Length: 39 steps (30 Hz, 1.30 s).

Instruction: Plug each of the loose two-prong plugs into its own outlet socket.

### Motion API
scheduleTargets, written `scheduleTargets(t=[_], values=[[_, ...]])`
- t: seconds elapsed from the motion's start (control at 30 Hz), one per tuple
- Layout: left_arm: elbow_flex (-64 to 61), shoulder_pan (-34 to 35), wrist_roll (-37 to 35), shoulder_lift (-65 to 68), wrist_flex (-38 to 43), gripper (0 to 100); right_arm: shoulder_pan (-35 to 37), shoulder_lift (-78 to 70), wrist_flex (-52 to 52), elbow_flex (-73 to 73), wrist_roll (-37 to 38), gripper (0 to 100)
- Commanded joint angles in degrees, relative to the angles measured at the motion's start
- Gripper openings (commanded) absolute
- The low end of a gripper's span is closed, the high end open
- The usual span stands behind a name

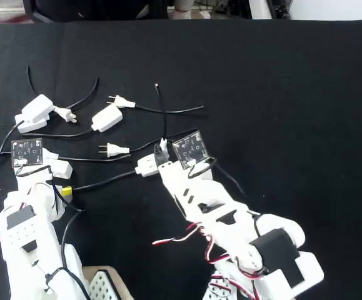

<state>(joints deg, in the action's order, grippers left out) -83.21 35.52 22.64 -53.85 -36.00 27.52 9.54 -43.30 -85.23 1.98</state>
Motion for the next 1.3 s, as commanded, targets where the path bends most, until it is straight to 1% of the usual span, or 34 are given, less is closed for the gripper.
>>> scheduleTargets(t=[0.0, 0.1, 0.37, 0.5, 0.53, 0.7, 1.27], values=[[1.19, -0.48, 0.62, -0.88, -0.62, 31, 1.41, 1.01, 0.44, -0.92, 1.93, 1.6], [1.19, -0.48, 0.62, -0.88, -0.62, 31, 2.37, 1.10, 0.26, -1.36, 2.29, 1.6], [1.19, -0.48, 0.62, -0.88, -0.62, 31, 2.29, 1.10, 0.26, -1.27, 2.11, 1.8], [1.19, -0.57, 0.62, -0.88, -0.62, 31, 2.11, 1.10, 0.26, -1.27, 1.93, 9.5], [1.19, -0.57, 0.62, -0.88, -0.62, 31, 2.11, 1.10, 0.26, -1.27, 1.93, 10.1], [1.19, -0.57, 0.62, -0.88, -0.53, 31, 2.11, 1.10, 0.26, -1.36, 1.93, 6.7], [1.19, -0.57, 0.70, -0.88, -0.53, 31, 2.11, 1.71, 0.26, -1.36, 1.93, 6.9]])
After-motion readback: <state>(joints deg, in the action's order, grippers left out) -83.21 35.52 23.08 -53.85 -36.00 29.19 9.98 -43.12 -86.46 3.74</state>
